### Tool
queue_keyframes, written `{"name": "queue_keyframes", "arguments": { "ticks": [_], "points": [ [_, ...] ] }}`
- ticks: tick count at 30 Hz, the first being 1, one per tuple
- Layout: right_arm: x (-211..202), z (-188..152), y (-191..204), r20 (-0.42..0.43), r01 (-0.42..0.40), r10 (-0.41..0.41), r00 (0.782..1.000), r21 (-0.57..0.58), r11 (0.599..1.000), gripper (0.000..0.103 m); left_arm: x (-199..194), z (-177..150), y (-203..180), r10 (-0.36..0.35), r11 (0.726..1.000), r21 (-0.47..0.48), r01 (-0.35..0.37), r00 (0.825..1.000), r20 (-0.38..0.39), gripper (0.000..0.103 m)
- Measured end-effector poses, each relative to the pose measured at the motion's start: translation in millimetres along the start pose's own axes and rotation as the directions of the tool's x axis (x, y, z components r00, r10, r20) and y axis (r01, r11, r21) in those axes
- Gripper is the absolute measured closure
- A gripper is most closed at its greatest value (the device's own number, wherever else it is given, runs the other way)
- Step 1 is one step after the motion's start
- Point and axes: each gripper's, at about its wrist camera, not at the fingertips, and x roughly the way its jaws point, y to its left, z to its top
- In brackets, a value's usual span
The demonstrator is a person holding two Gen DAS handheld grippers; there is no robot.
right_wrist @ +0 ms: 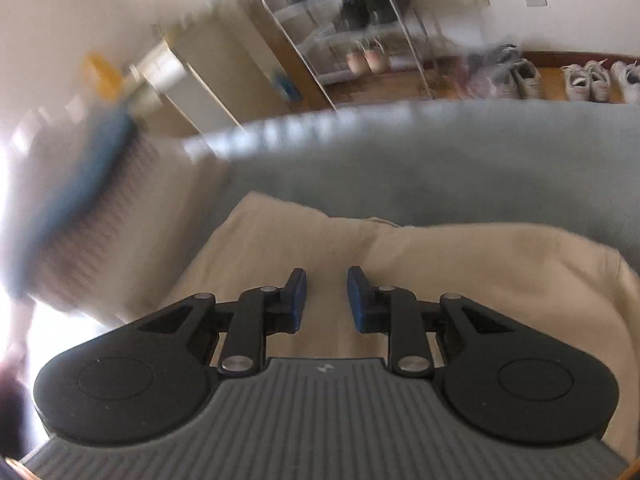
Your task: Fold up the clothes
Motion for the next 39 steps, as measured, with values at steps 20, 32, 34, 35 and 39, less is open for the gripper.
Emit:
{"name": "queue_keyframes", "arguments": {
  "ticks": [20,32,34,35,39],
  "points": [
    [-181.7,-118.8,-29.4,0.177,0.007,0.045,0.983,-0.284,0.959,0.070,-25.0,-2.5,-6.3,-0.021,1.000,0.014,0.020,0.999,0.048,0.000],
    [-177.8,-153.0,-51.9,0.109,-0.052,0.073,0.991,-0.178,0.983,0.063,-71.0,-17.8,-22.4,-0.017,0.999,0.045,0.012,0.993,0.113,0.000],
    [-172.8,-157.5,-50.5,0.065,-0.061,0.073,0.995,-0.178,0.982,0.062,-79.5,-20.9,-24.6,-0.016,0.999,0.049,0.009,0.992,0.126,0.000],
    [-173.7,-161.7,-49.4,0.032,-0.066,0.072,0.997,-0.169,0.983,0.062,-83.7,-22.5,-25.7,-0.015,0.999,0.051,0.008,0.991,0.132,0.000],
    [-177.3,-178.5,-44.9,-0.102,-0.084,0.071,0.992,-0.130,0.988,0.063,-96.4,-29.7,-31.7,-0.009,0.998,0.061,0.000,0.989,0.145,0.000]
  ]
}}
